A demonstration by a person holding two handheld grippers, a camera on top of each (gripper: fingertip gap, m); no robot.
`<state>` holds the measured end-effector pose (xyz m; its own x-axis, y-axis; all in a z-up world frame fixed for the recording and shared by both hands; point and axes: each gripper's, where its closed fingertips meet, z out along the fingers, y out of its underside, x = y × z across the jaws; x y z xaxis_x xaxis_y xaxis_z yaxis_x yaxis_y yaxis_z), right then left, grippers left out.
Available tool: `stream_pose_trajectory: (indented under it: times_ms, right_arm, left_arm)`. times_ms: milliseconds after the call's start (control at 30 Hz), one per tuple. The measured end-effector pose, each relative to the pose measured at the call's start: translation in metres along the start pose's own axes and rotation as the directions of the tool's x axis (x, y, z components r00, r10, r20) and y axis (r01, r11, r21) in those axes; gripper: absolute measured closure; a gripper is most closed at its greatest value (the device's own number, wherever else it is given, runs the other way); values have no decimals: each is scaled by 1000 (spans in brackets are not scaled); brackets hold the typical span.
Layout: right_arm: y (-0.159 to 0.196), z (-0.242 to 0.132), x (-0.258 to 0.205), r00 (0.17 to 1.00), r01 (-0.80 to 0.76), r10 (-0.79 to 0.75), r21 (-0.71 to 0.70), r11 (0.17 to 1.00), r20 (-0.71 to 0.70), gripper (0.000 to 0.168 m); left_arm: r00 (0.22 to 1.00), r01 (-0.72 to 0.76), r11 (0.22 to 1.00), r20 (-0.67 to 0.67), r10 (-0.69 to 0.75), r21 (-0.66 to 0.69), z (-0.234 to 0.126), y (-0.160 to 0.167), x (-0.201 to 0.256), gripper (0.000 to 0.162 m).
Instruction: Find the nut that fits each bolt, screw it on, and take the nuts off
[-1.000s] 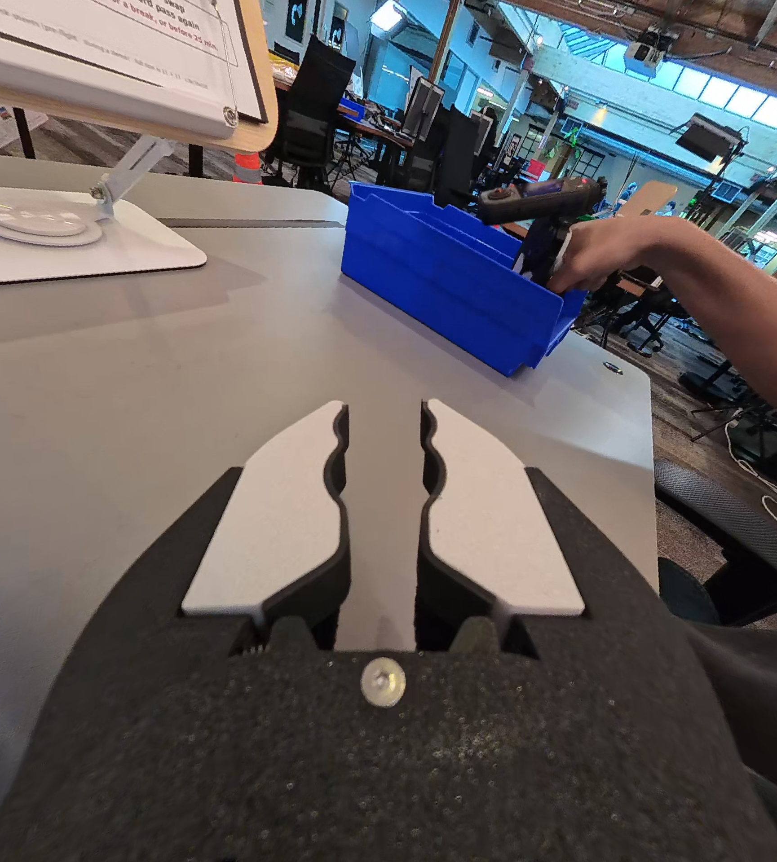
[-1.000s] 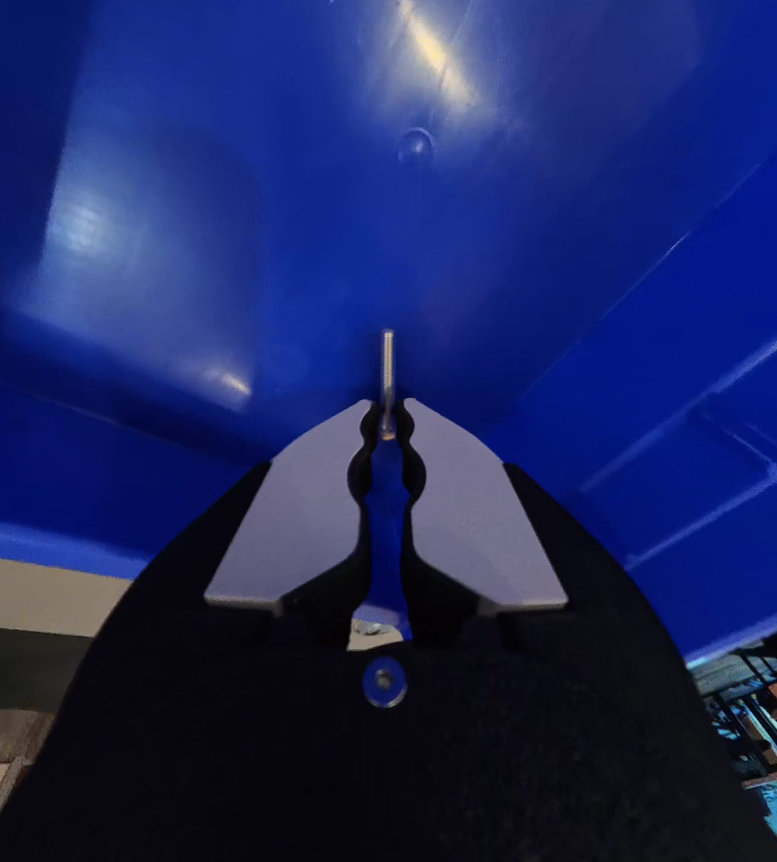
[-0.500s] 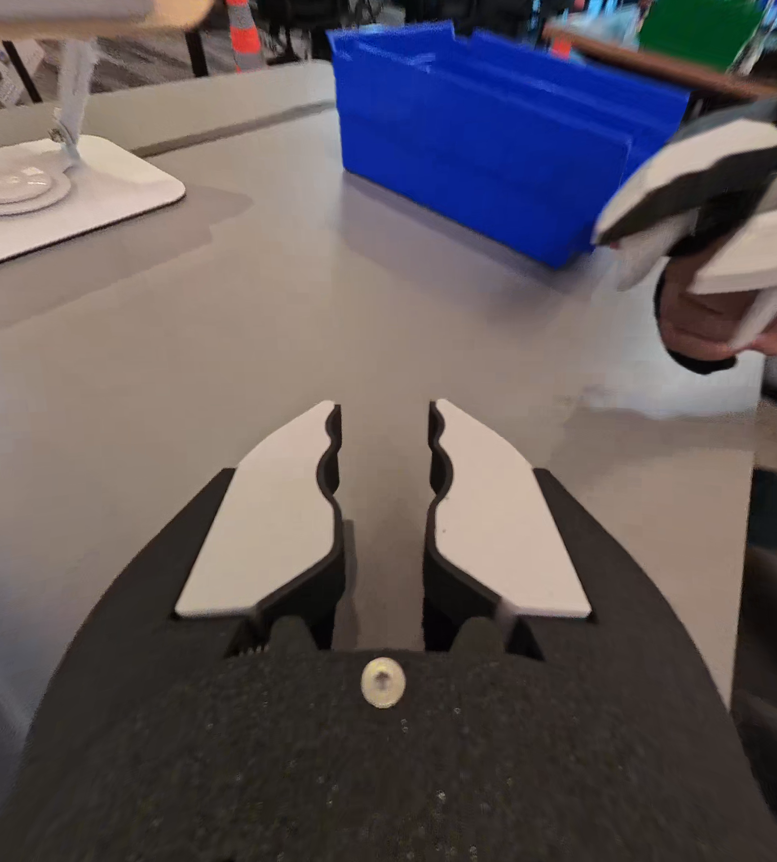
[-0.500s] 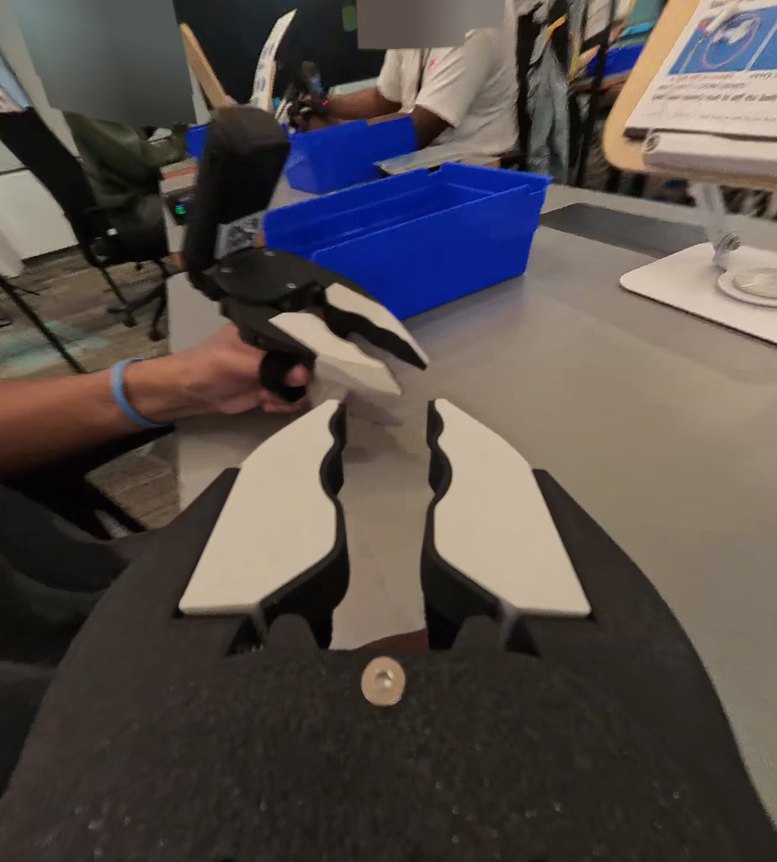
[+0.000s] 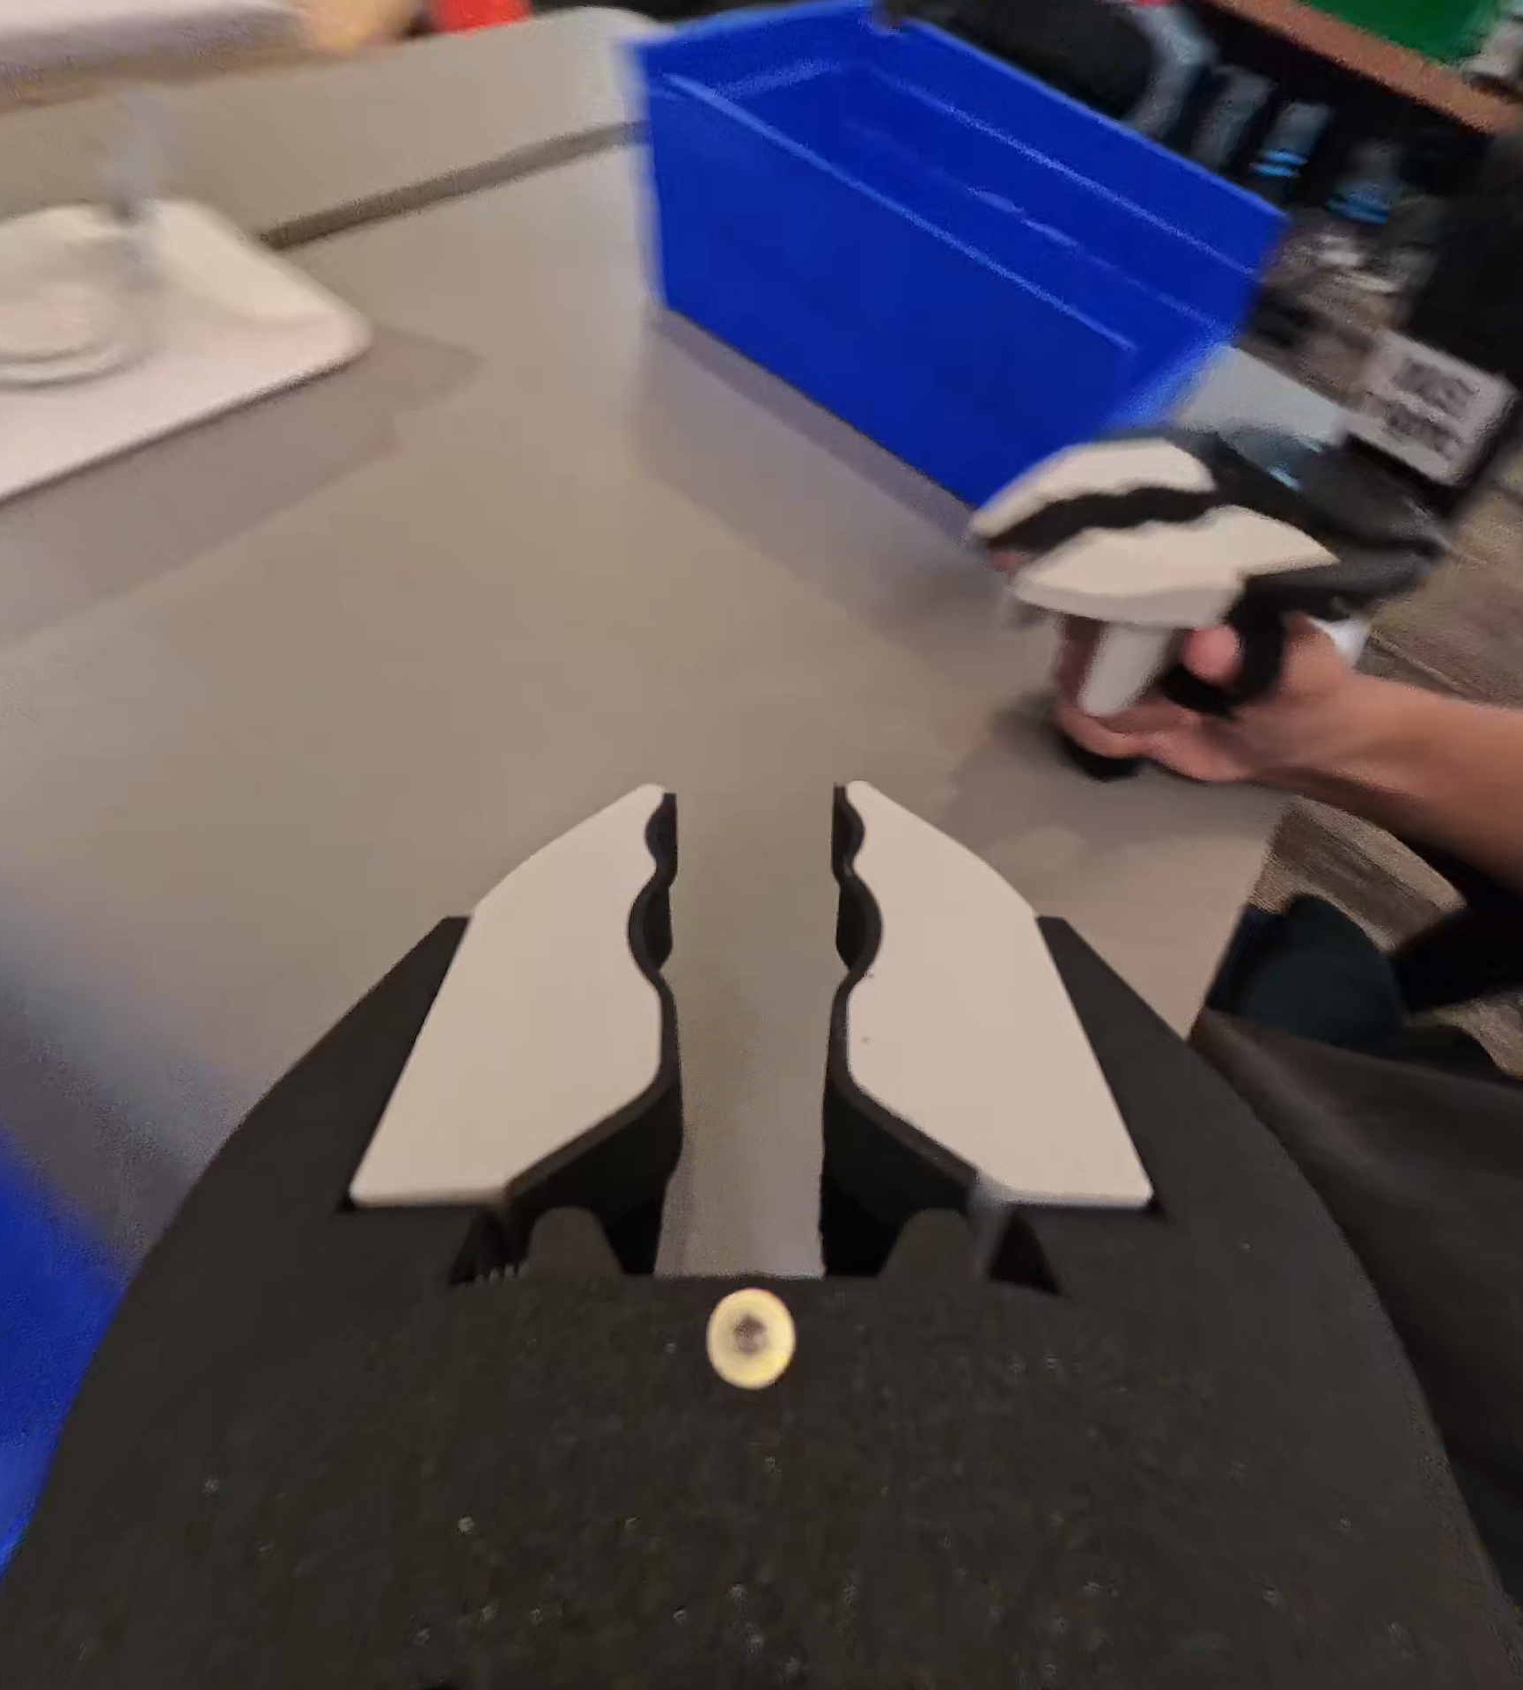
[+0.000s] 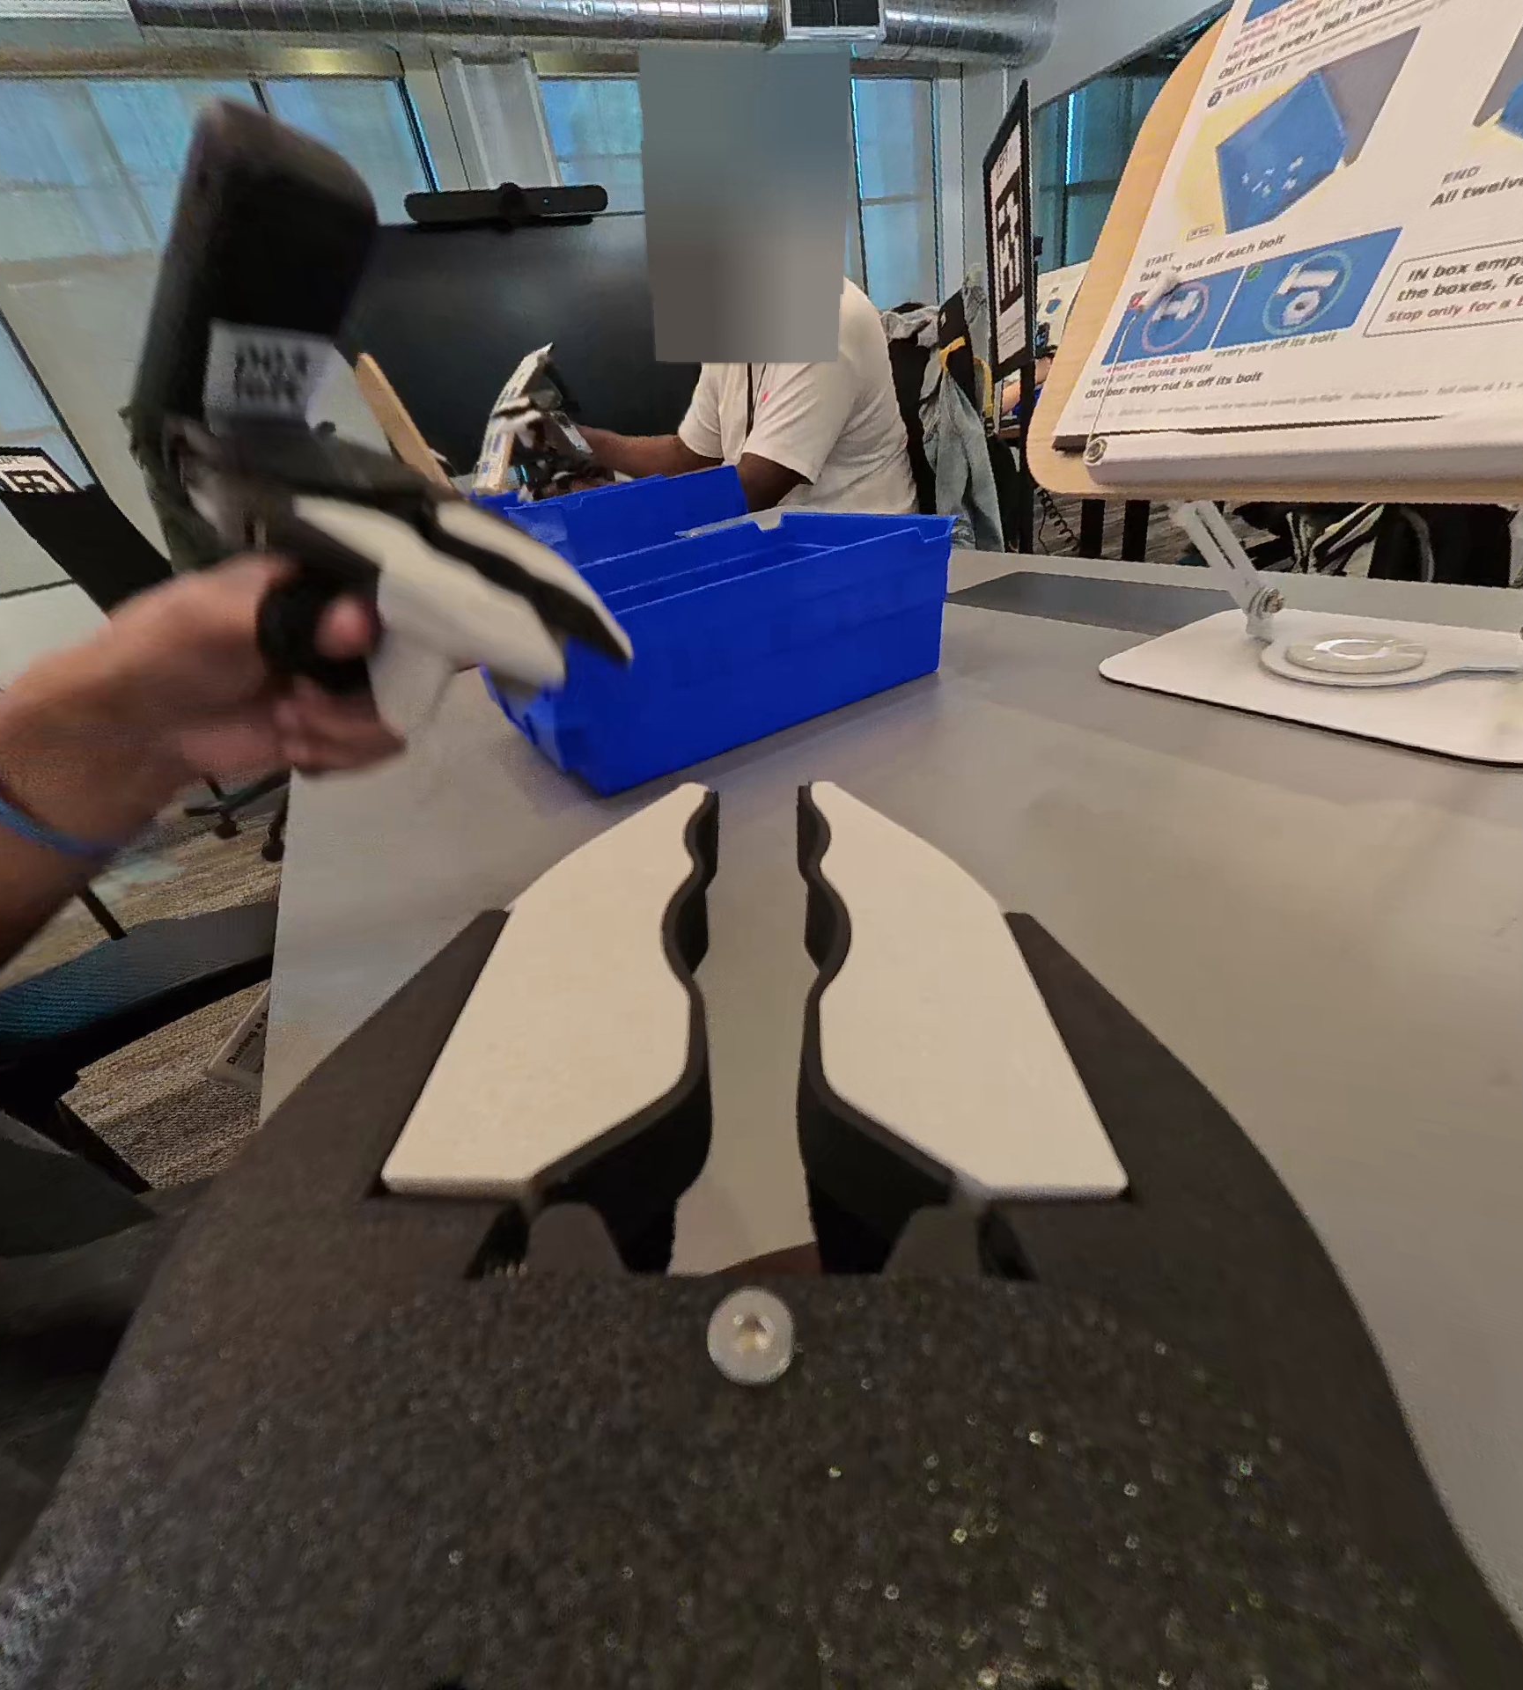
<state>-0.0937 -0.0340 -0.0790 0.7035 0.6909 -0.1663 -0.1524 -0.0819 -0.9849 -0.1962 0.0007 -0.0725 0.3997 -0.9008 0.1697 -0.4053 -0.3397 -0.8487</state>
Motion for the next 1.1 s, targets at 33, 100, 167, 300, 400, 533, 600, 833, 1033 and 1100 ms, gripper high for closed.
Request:
stream_pose_trajectory:
  times_ms: [33, 100, 167, 300, 400, 533, 600, 833, 1033, 1100]
  right_arm:
    - [0, 0, -1, 1000, 4, -4, 1, 1000, 0, 152]
    - [1, 0, -1, 1000, 10, -10, -3, 1000, -1, 152]
    - [2, 1, -3, 1000, 15, -14, -12, 1000, 5, 152]
    - [3, 1, -3, 1000, 22, -22, -21, 1000, 3, 152]
    - [3, 1, -3, 1000, 22, -22, -24, 999, 3, 152]
    - [3, 1, -3, 1000, 3, -3, -26, 1000, 13, 153]
    - [3, 0, -2, 1000, -9, 9, -20, 1000, 16, 153]
    - [3, 0, -3, 999, -23, 24, -19, 1000, 30, 154]
    - [4, 1, -4, 999, -22, 23, -29, 999, 32, 154]
    - [4, 0, -3, 999, -27, 28, -24, 999, 30, 154]
  left_arm:
    - [995, 53, 998, 84, -51, -17, -24, -8, -25, 130]
    - [955, 184, 982, 242, -171, -33, -71, -18, -81, 125]
    - [892, 284, 959, 370, -260, -11, -99, -24, -142, 124]
    - [813, 512, 837, 425, -398, -196, -75, 11, -223, 129]
    - [759, 606, 747, 480, -439, -275, -41, 42, -258, 132]
    - [686, 711, 632, 500, -528, -307, -8, 68, -274, 131]
    - [669, 727, 617, 513, -537, -302, 1, 72, -279, 131]
    - [649, 735, 610, 569, -505, -298, 6, 71, -292, 136]
    - [705, 654, 677, 596, -385, -336, 3, 75, -297, 147]
    - [722, 632, 706, 575, -386, -319, 1, 75, -298, 147]
